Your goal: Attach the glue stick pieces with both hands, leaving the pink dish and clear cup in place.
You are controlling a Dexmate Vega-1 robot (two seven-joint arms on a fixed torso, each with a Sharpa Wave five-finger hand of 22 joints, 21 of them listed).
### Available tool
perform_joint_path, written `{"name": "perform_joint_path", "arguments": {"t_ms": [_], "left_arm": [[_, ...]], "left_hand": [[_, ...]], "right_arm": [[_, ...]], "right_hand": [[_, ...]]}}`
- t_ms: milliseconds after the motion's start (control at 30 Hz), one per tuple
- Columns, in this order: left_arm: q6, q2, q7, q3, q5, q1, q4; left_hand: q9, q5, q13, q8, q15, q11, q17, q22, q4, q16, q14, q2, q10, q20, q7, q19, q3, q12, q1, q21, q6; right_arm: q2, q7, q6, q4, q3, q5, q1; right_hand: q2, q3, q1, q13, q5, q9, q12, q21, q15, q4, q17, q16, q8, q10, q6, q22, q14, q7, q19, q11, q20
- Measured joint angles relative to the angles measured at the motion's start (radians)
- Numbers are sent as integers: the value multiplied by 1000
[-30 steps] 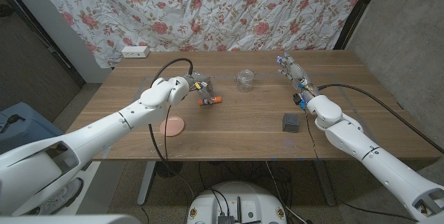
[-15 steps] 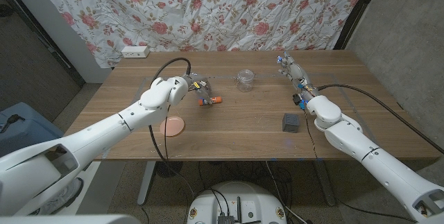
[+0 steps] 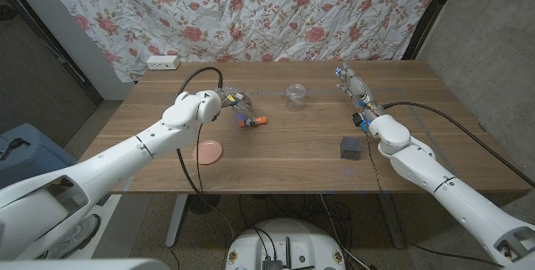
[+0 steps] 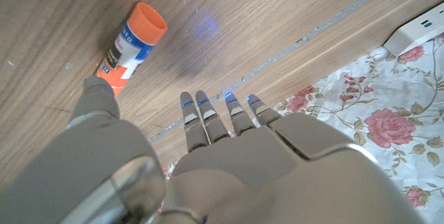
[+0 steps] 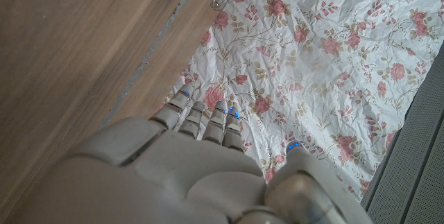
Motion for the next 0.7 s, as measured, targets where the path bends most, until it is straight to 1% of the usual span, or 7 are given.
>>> {"name": "perform_joint_path", "arguments": {"t_ms": [167,300,467,500,600,633,700], "left_arm": [[-19,3,51,-34,-90,15,11],[-38,3,88,-34,-143,15,11],[-64,3,145,-34,-214,15,11],[-67,7,153,-76,-221,35,40],[-79,7,191,-76,-264,35,40],[-83,6,207,-95,-283,49,52],[-87,4,225,-99,-304,53,55]], "left_hand": [[0,0,-5,8,-1,11,0,0,9,3,20,19,-3,-3,5,14,9,5,-19,2,2],[0,0,-5,8,-1,13,0,0,9,3,20,23,-5,-3,7,21,9,5,-23,2,4],[0,0,-5,8,4,19,0,0,15,3,26,44,-12,-7,7,28,15,5,-29,2,4],[0,0,-5,8,4,18,0,0,17,3,26,50,-13,-8,6,30,17,5,-35,2,3],[0,0,-5,8,4,18,0,0,18,3,26,58,-24,-4,7,33,18,5,-41,2,-3],[0,0,-5,8,4,17,0,0,19,3,26,60,-25,-5,9,37,19,5,-43,2,-5],[0,0,-5,8,4,16,0,0,23,3,26,65,-27,-7,9,39,23,5,-40,2,-5]], "right_arm": [[9,18,18,29,5,18,8],[13,20,20,43,8,19,11],[17,20,20,55,12,19,12],[18,31,34,59,13,47,12],[22,31,34,69,15,47,12],[23,37,42,72,15,57,12],[26,38,44,79,15,59,13]], "right_hand": [[-4,-4,-4,0,0,0,0,0,6,4,0,0,0,-3,-7,0,-3,4,0,3,0],[-4,-6,-4,0,0,0,0,0,6,6,0,0,0,-3,-13,0,-3,9,0,3,0],[-13,-6,-14,0,0,0,0,0,5,12,5,0,0,-8,-12,0,-2,9,0,8,0],[-6,-7,-21,0,0,0,0,0,2,13,5,0,0,-8,-12,0,1,9,0,8,0],[-6,-6,-21,0,0,0,0,0,2,14,5,0,0,-8,-12,0,1,9,0,8,0],[-6,-6,-21,0,0,0,0,0,2,14,5,0,0,-8,-12,0,1,9,0,8,0],[-6,-6,-21,0,0,0,0,0,2,14,5,0,0,-8,-12,0,1,9,0,8,0]]}}
